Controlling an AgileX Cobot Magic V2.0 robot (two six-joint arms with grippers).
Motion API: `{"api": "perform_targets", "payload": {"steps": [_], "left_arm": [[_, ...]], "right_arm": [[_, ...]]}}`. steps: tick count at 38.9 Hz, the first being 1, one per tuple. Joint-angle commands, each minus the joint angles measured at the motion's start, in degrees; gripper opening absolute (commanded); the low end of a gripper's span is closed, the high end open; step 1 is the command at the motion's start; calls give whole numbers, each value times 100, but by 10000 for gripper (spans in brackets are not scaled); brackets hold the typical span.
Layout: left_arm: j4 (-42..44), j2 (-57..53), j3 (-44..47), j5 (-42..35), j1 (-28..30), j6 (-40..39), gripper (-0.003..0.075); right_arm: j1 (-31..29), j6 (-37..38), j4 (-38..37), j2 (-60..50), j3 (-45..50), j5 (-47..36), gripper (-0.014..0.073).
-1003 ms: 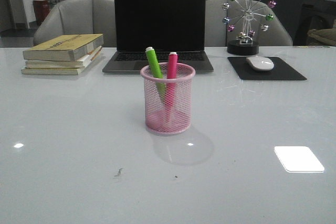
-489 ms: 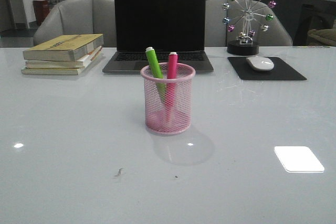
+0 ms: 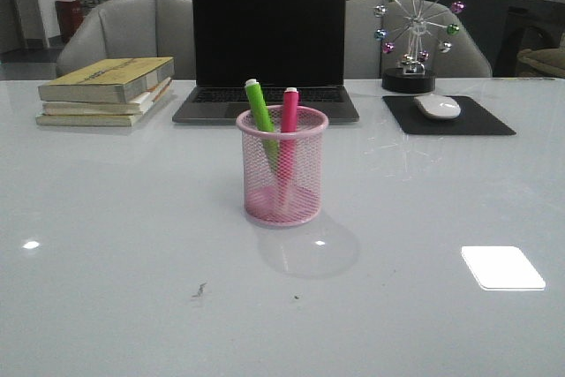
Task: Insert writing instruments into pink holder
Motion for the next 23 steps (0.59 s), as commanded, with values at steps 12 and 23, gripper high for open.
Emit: {"api": "perform_targets", "payload": {"steps": [12,23], "left_arm": [[-18,-111,-136,-511,96,-5,239],[-18,-769,-54,-511,759,-5,100]], "right_arm": [[-2,-24,-6,-111,3,-470,49],[-2,-24,-6,-111,3,-470,49]]}}
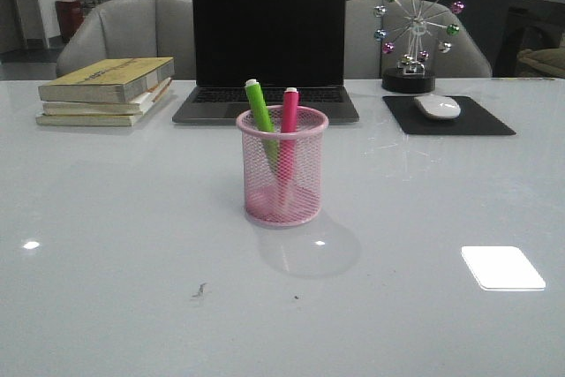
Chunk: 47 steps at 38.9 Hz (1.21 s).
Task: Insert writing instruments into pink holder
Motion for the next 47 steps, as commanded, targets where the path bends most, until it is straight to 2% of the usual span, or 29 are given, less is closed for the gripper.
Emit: {"api": "perform_targets", "payload": {"steps": [1,30,47], "left_arm": [[-18,-237,-53,-511,201,-14,100],[-18,-2463,2449,-714,326,-14,99],[-18,-2449,2678,-577,326,-14,99]], "right_arm": [[-2,-24,-6,-111,3,-474,49],[-2,-24,-6,-111,3,-474,49],[-2,-24,-6,-111,3,-474,49]]}}
